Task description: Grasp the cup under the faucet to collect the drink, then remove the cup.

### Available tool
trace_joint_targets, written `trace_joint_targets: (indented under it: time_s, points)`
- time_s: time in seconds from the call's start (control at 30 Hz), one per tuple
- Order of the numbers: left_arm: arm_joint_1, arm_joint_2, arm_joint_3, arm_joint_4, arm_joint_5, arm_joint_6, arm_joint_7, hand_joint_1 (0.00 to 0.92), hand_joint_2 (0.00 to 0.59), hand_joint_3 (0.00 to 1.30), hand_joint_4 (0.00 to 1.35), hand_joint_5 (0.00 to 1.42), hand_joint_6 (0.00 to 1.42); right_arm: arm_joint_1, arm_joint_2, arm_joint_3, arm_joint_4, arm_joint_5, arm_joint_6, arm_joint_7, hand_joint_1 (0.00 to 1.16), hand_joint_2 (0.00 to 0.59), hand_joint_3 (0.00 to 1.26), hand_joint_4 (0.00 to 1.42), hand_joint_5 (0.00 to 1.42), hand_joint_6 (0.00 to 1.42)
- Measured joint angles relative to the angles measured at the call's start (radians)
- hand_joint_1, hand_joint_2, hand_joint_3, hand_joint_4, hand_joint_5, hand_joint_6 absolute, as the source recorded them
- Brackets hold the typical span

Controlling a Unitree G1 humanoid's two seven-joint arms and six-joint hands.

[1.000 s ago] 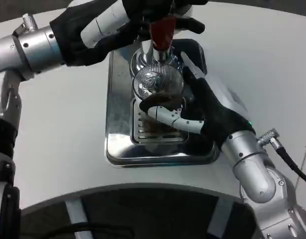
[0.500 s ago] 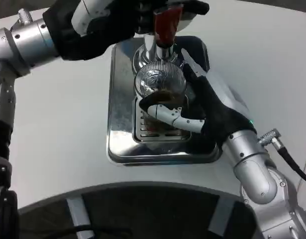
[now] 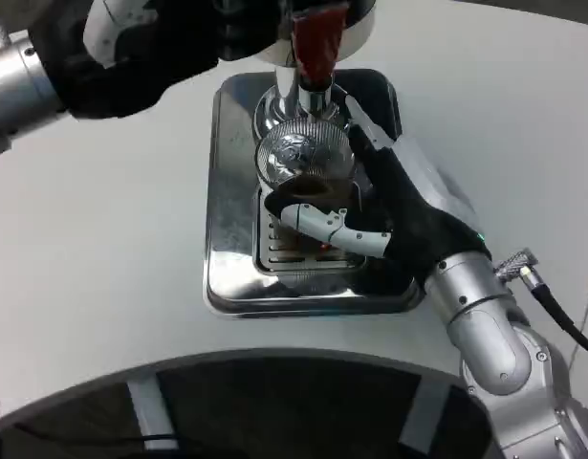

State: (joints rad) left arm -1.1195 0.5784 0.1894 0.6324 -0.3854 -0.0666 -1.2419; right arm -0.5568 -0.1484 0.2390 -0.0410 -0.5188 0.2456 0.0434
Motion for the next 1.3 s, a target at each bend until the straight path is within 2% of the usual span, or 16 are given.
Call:
trace_joint_targets:
  time_s: [0.43,0.77,0.83,1.07,1.3]
  points:
    - [0.177,0.084,0.052,-0.047,0.0,0.042,0.076,0.0,0.1,0.09,0.04,0.17,0.06,-0.024,0.025,0.002,0.037,0.003,-0.002,-0.009,0.46,0.186,0.0,0.0,0.0,0.0]
    - [0.273,0.123,0.094,-0.07,0.0,0.053,0.143,0.0,0.103,0.1,0.06,0.18,0.06,-0.044,0.038,0.004,0.07,0.005,-0.007,-0.029,0.48,0.189,0.0,0.0,0.0,0.0]
    - [0.291,0.133,0.107,-0.07,0.0,0.053,0.158,0.0,0.103,0.1,0.06,0.18,0.06,-0.045,0.04,0.004,0.072,0.004,-0.007,-0.031,0.52,0.204,0.0,0.0,0.0,0.0]
    - [0.345,0.161,0.116,-0.064,0.001,0.052,0.192,0.0,0.104,0.11,0.06,0.18,0.07,-0.044,0.045,0.007,0.071,-0.003,-0.003,-0.045,0.6,0.208,0.13,0.01,0.0,0.0]
    - [0.412,0.181,0.135,-0.06,0.002,0.049,0.227,0.0,0.104,0.11,0.07,0.19,0.07,-0.038,0.057,0.012,0.065,-0.009,0.005,-0.068,0.65,0.216,0.24,0.11,0.1,0.0]
